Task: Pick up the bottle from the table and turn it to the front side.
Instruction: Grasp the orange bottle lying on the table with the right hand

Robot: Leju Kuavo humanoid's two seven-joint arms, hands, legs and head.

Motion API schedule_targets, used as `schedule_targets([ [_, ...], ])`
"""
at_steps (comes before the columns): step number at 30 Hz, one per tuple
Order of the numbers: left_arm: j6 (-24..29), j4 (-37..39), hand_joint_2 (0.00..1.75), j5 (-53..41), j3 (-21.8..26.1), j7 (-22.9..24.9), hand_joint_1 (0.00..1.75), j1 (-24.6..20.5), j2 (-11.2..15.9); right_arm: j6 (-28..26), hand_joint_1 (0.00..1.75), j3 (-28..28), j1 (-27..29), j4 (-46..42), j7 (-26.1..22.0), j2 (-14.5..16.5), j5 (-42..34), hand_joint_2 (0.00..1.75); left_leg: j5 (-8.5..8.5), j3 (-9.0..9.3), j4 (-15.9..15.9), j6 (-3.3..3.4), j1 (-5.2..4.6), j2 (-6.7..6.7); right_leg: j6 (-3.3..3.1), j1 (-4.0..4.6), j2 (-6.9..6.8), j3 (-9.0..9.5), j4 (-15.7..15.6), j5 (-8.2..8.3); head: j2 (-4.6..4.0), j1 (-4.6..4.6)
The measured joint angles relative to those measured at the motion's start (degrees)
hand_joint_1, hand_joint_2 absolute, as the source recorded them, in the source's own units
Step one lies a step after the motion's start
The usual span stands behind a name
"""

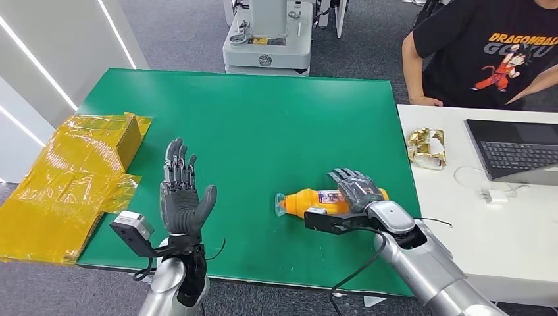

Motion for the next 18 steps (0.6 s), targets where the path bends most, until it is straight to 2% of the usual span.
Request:
schedule_targets([
  [12, 0.3, -1.5, 1.75, 0.0, 0.0, 0.1, 0.0, 1.6, 0.4, 2.1, 0.0, 0.7, -0.1, 2.5, 0.7, 0.0, -2.4, 1.75, 0.0, 0.01, 0.0, 0.0, 0.0, 0.0, 0.0, 0.0, 0.0, -0.02, 0.0, 0.0, 0.0, 0.01],
  [18, 0.6, -1.7, 1.75, 0.0, 0.0, 0.6, 0.0, 1.7, 0.4, 2.0, 0.0, -0.7, 2.8, 2.5, 2.2, -0.6, -4.1, 1.75, -0.01, 0.05, 0.0, 0.0, 0.0, 0.01, 0.0, 0.0, 0.01, 0.0, 0.0, -0.01, 0.0, 0.0],
])
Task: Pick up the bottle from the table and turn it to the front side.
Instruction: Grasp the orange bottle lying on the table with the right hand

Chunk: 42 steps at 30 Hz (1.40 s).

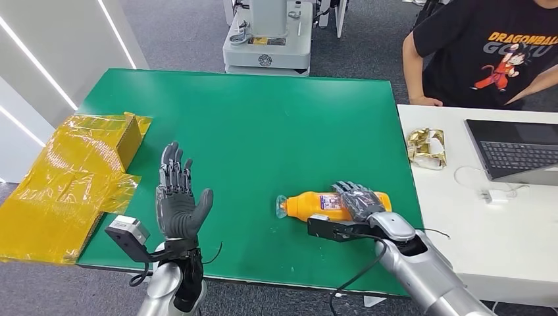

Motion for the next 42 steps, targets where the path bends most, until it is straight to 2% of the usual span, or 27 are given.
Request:
schedule_targets([
  [13, 0.8, 0.0, 1.75, 0.3, 0.0, 0.2, 0.0, 0.0, 0.0, -0.9, 0.03, -6.9, 4.9, -3.4, 6.0, 0.0, 7.0, 1.75, 0.0, 0.16, 0.0, 0.01, 0.0, 0.01, 0.06, -0.01, -0.01, 0.2, 0.0, 0.0, 0.0, 0.01],
  [17, 1.0, 0.0, 1.75, 0.5, 0.0, 0.2, 0.0, 0.0, 0.0, -1.2, 1.73, -8.1, 5.4, -3.4, 6.7, 0.0, 8.4, 1.75, 0.0, 0.2, 0.0, 0.01, 0.0, 0.01, 0.08, -0.01, 0.0, 0.24, 0.0, 0.03, 0.0, 0.01],
  [26, 1.9, 0.0, 1.75, 1.5, 0.0, -0.1, 0.0, -0.1, 0.2, -5.0, 1.75, -10.3, 7.0, -3.9, 6.2, 0.9, 12.1, 1.75, 0.01, 0.19, 0.0, 0.01, 0.0, 0.01, 0.08, -0.01, 0.01, 0.23, 0.0, 0.06, 0.0, 0.01],
  [32, 2.2, 0.0, 1.75, 1.5, 0.0, -0.2, 0.0, -0.1, 0.3, -8.9, 1.75, -12.2, 8.0, -4.0, 4.1, 2.4, 12.0, 1.75, 0.01, 0.09, 0.0, 0.01, 0.0, 0.01, 0.07, -0.01, 0.0, 0.13, 0.0, 0.06, 0.0, 0.01],
  [42, 2.3, 0.0, 1.75, 1.3, 0.0, -0.2, 0.0, 0.1, 0.3, -11.6, 1.75, -14.4, 9.8, -5.5, 2.4, 3.7, 10.8, 1.75, 0.01, -0.07, 0.0, 0.01, 0.0, 0.0, 0.07, 0.0, 0.0, -0.02, 0.0, 0.05, 0.0, 0.0],
])
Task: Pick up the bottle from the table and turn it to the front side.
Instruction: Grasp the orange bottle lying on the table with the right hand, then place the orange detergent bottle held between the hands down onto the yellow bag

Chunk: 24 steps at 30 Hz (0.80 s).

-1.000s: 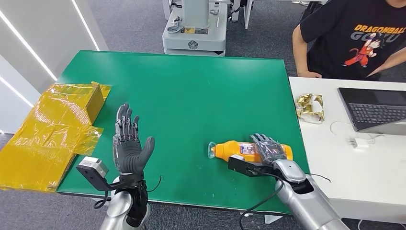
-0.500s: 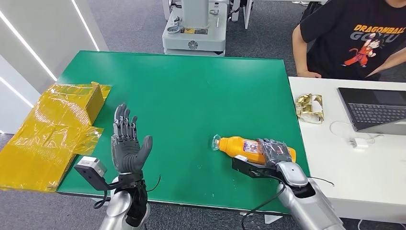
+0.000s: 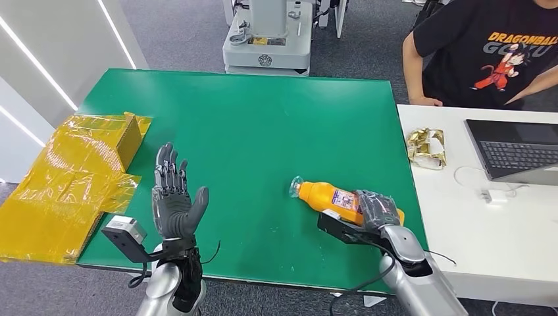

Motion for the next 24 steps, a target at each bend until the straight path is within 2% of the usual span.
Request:
schedule_targets([
  [2, 0.1, 0.0, 1.75, -0.3, 0.0, 0.0, 0.0, 0.1, 0.0, -2.8, 1.75, -0.7, 0.6, -0.9, -1.6, 0.6, -1.7, 1.75, 0.0, -0.02, 0.0, 0.0, 0.0, 0.0, 0.0, 0.0, 0.0, -0.01, 0.0, 0.0, 0.0, 0.01],
  [6, 0.3, 0.0, 1.75, -0.9, 0.0, -0.1, 0.0, 0.8, -0.2, -12.3, 1.75, -2.7, 2.0, -3.8, -7.3, 2.7, -6.9, 1.75, 0.0, -0.03, 0.0, 0.0, 0.0, 0.01, -0.01, 0.0, 0.02, -0.06, 0.0, -0.01, 0.0, 0.0],
  [13, 0.8, 0.0, 1.75, -1.1, 0.0, -0.4, 0.0, 0.9, -0.6, -29.8, 1.75, -5.1, 5.9, -10.8, -22.2, 7.3, -18.3, 1.75, -0.01, -0.03, 0.0, -0.01, 0.01, 0.02, -0.01, 0.0, 0.03, -0.07, 0.0, -0.07, 0.0, -0.01],
  [18, 0.8, 0.0, 1.75, -0.7, 0.0, -0.5, 0.0, 0.9, -0.9, -32.2, 1.75, -5.2, 8.4, -14.2, -25.1, 9.3, -19.7, 1.75, -0.01, -0.04, 0.0, -0.01, 0.0, 0.02, -0.01, 0.0, 0.02, -0.08, 0.0, -0.08, 0.0, 0.0],
  [24, -0.2, 0.0, 1.75, -0.1, -0.6, -0.3, 0.0, 0.9, -1.0, -33.2, 1.75, -5.2, 10.0, -15.9, -27.2, 9.8, -21.1, 1.75, 0.0, -0.04, 0.0, 0.0, 0.0, 0.02, -0.01, 0.0, 0.02, -0.07, 0.0, -0.07, 0.0, 0.01],
])
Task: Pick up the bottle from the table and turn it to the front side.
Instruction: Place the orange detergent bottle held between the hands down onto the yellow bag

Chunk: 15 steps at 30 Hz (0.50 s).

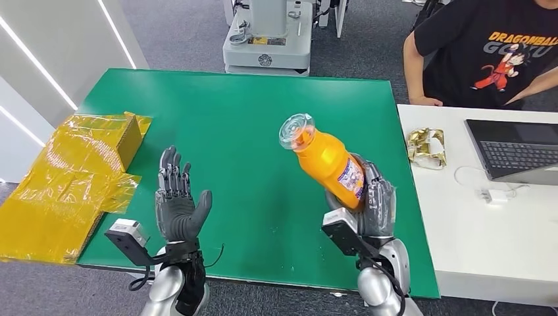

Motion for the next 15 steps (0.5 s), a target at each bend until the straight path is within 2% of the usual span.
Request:
schedule_targets([
  [10, -2.0, 0.1, 1.75, 0.5, -0.5, 1.2, 0.0, -0.2, -0.3, -0.6, 1.75, 0.0, 1.3, -1.2, -1.7, 0.3, -1.3, 1.75, 0.0, 0.0, 0.0, 0.0, 0.0, 0.0, 0.0, 0.0, 0.0, -0.03, 0.0, -0.01, 0.0, -0.01],
  [15, -5.3, 1.6, 1.75, 1.3, -2.2, 3.0, 0.0, -1.9, -0.3, 2.6, 1.75, 0.4, 2.1, -1.7, -1.1, 0.4, -1.9, 1.75, 0.0, -0.02, 0.0, 0.0, 0.0, 0.0, 0.0, 0.0, 0.0, -0.03, 0.0, 0.0, 0.0, 0.0],
])
